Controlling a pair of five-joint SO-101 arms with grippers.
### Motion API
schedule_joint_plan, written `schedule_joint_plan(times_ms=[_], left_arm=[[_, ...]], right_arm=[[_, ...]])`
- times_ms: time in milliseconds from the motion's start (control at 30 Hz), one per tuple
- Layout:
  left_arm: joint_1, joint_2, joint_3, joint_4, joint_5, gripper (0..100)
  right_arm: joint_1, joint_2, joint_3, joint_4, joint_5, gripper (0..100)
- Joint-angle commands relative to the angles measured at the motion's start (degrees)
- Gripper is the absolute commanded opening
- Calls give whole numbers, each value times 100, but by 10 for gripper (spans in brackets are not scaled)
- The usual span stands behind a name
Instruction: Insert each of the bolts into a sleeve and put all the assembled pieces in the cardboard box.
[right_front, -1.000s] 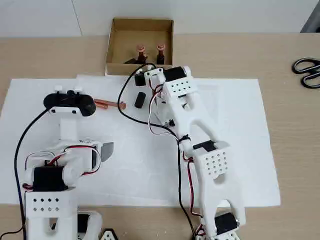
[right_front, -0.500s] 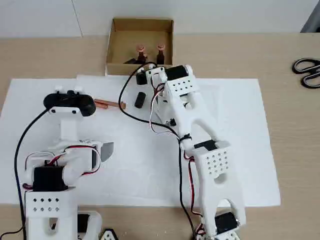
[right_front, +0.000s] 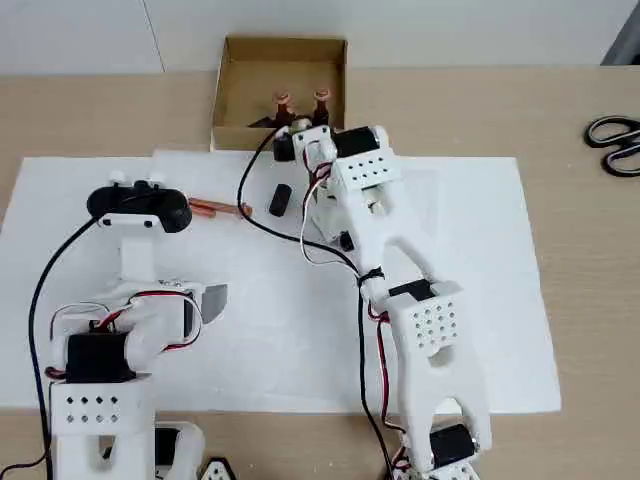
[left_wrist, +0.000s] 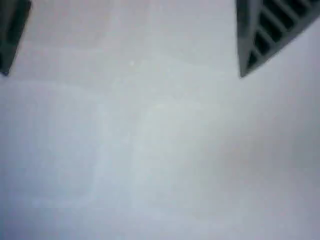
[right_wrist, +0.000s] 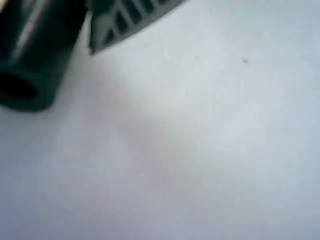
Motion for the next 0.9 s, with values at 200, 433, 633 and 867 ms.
schedule_joint_plan(times_ms=[200, 433, 633, 867], left_arm=[[-53, -70, -57, -62, -44, 276], [-44, -70, -57, -62, -44, 276], [-44, -70, -57, -62, -44, 276], [-44, -70, -57, -62, -44, 276]], right_arm=[[-13, -409, -352, 22, 62, 143], [-119, 180, -378, -163, 62, 143], [-136, 532, -378, -233, 44, 143], [-119, 646, -378, -189, 53, 139]])
